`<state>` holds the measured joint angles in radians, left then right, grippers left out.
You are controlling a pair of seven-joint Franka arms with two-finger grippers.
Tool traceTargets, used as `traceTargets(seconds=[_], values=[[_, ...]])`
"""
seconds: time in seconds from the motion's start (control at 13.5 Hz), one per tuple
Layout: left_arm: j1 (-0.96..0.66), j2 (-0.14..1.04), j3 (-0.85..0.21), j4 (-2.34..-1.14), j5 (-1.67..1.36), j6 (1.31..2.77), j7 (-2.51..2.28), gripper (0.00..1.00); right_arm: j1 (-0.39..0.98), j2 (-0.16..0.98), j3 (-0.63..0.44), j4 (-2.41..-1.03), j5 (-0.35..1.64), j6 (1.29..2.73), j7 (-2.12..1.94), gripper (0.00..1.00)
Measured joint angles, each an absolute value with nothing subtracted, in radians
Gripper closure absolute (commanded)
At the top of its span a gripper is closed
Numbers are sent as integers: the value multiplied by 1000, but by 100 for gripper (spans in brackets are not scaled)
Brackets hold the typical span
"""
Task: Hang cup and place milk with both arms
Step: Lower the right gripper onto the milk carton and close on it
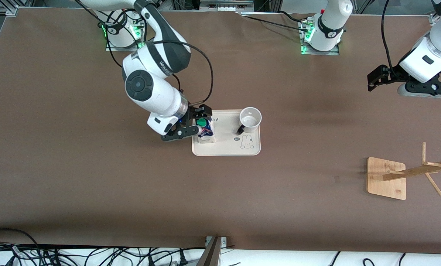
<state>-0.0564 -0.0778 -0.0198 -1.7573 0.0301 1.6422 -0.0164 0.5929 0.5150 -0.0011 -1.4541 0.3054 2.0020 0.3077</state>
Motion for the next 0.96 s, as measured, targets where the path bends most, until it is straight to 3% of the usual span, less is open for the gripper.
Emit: traceTargets(seconds=[0.96], values=[[-56, -75, -20, -1757, 30, 1642, -16, 0, 605, 588, -8, -1455, 301, 2073, 324, 0]])
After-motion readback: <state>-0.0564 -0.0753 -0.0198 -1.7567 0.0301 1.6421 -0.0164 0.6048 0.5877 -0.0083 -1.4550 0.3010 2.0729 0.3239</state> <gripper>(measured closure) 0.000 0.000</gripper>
